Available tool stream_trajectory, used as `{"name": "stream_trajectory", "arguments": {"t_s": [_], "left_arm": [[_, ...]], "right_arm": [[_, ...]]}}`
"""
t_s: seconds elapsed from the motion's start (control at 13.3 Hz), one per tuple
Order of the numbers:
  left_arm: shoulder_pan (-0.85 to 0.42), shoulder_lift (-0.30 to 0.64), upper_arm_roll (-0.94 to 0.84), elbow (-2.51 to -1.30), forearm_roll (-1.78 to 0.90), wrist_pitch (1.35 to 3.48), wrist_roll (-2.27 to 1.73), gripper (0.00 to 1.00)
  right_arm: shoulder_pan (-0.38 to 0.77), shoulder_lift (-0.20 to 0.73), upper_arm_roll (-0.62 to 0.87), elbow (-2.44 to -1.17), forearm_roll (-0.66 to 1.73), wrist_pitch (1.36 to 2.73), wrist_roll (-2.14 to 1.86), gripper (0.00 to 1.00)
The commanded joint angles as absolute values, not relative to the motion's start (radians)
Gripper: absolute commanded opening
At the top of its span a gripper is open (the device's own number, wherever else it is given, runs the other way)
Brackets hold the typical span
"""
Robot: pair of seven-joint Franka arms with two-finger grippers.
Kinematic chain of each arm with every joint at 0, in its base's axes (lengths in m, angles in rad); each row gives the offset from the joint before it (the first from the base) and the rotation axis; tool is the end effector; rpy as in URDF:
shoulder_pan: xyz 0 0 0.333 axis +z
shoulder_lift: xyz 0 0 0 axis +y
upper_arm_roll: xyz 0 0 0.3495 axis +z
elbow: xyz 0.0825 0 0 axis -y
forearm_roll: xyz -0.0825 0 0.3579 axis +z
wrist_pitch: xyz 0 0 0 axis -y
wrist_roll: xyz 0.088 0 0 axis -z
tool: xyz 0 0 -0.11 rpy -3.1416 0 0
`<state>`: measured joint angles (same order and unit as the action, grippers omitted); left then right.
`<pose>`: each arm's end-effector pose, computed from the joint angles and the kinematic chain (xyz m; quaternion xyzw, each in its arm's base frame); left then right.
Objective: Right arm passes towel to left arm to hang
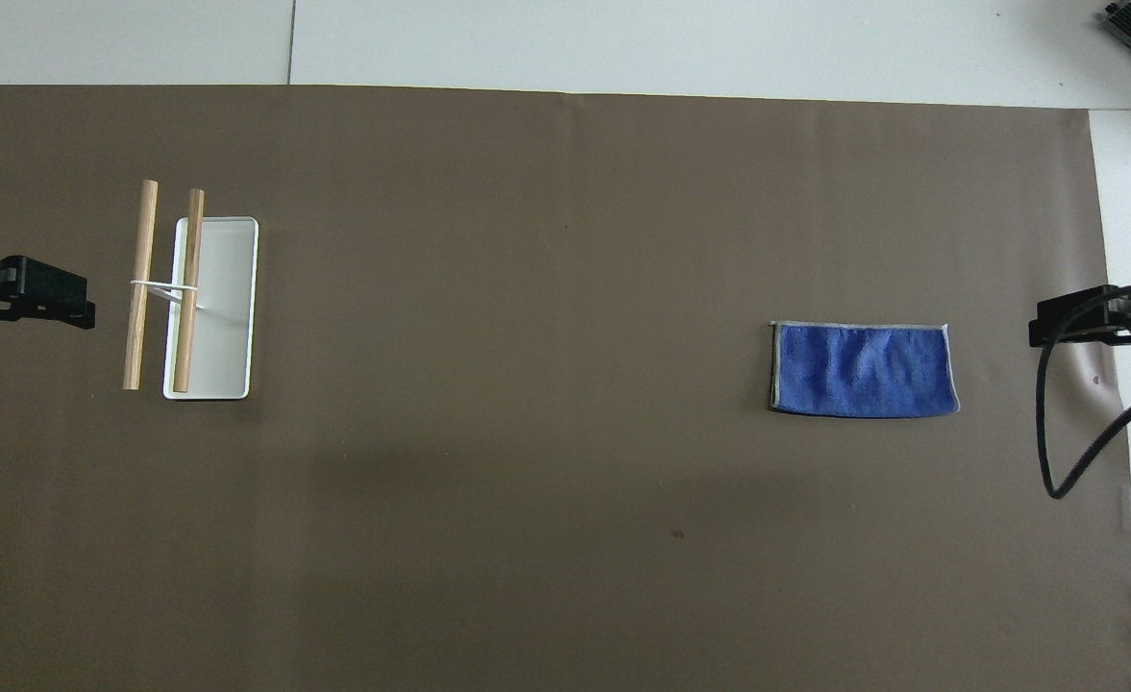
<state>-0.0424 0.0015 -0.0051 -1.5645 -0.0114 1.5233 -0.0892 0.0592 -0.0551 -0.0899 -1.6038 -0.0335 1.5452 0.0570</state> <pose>0.5231 -0.0262 0.6529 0.9995 0.0207 -0.0217 0.0042 0.5064 -0.0209 0.6665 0.9989 -0.0442 -0.0017 0.0143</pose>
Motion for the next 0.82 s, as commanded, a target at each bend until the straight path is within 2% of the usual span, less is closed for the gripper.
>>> {"name": "stream_trajectory", "arguments": {"t_s": [0.0, 0.75], "left_arm": [[-0.040, -0.020, -0.003, -1.583, -0.020, 1.514, -0.091, 1.00], [-0.040, -0.020, -0.003, -1.583, -0.020, 1.516, -0.091, 1.00]], "right_arm": [[0.055, -0.058, -0.084, -1.608, -0.034, 1.539, 0.075, 1.00], [0.054, -0.064, -0.084, -1.624, -0.034, 1.540, 0.092, 1.00]]}}
